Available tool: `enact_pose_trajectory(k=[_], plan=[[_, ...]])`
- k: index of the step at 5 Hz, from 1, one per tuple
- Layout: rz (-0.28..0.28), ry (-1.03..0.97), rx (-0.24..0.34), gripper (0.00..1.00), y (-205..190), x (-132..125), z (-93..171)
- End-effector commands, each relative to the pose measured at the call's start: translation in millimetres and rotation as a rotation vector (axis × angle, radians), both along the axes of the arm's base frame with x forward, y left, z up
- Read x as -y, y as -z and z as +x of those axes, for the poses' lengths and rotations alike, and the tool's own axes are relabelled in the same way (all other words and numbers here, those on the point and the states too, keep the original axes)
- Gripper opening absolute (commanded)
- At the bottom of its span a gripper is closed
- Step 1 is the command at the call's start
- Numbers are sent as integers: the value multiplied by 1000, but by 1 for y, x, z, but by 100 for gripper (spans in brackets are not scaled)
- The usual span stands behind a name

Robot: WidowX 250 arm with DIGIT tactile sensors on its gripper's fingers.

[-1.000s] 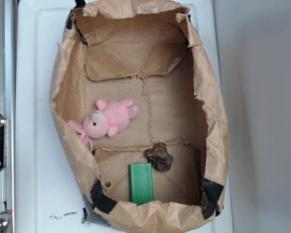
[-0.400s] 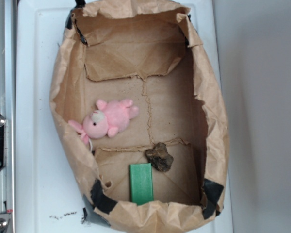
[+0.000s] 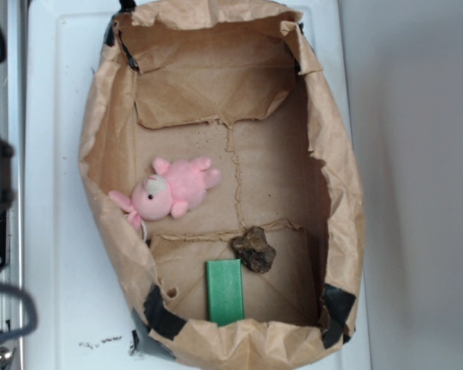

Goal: Grab the pink bunny.

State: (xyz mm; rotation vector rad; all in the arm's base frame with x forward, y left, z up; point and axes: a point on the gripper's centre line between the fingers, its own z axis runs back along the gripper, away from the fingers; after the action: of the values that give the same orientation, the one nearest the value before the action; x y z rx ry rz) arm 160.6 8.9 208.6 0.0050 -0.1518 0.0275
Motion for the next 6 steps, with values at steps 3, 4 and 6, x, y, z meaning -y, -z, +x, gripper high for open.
enact_pose_trajectory(k=[3, 4, 6], plan=[[37, -48, -18, 100, 30, -9, 86], [55, -37, 3, 100, 37, -14, 101], [47, -23, 20, 100, 45, -15, 108]])
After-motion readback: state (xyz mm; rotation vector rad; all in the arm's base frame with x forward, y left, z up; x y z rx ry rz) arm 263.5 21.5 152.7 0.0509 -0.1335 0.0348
